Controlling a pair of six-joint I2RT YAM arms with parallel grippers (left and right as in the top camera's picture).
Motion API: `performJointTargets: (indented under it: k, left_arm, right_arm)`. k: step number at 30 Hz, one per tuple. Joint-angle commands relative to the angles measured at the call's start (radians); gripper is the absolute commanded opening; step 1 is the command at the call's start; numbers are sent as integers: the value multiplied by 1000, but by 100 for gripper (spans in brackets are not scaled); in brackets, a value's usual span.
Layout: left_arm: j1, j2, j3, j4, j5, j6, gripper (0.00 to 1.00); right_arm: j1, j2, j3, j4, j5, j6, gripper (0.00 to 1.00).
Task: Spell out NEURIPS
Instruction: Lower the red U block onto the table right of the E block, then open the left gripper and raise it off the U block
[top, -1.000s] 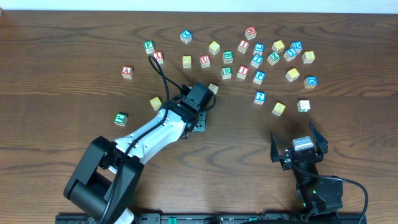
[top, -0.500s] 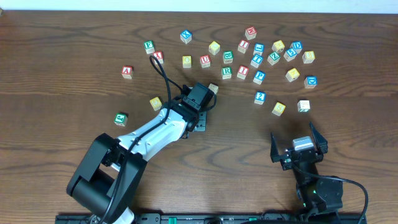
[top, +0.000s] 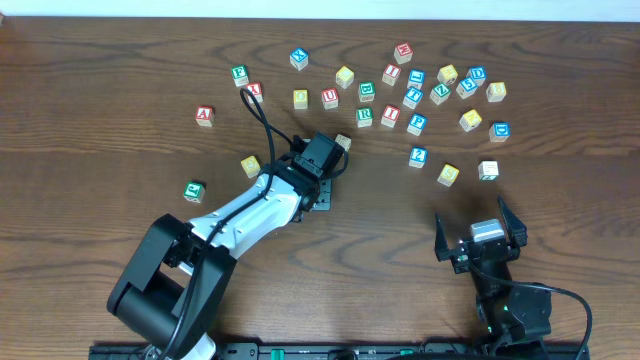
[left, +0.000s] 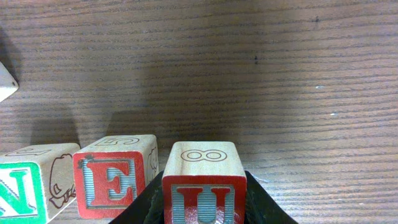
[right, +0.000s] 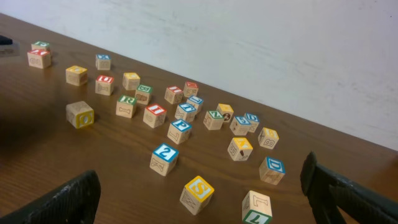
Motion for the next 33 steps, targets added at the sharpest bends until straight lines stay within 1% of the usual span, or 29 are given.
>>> performJointTargets:
  k: [1, 28, 31, 33]
  left_arm:
    - [0, 32, 32, 1, -24, -21, 26]
    - [0, 45, 32, 10, -12, -27, 27]
    - [0, 45, 32, 11, -12, -27, 28]
    - [0, 45, 32, 11, -12, -27, 32]
  right_arm:
    - [-13, -5, -2, -4, 8, 14, 99]
    - [-13, -5, -2, -4, 8, 14, 99]
    - [-13, -5, -2, -4, 8, 14, 99]
    - [-13, -5, -2, -4, 8, 14, 99]
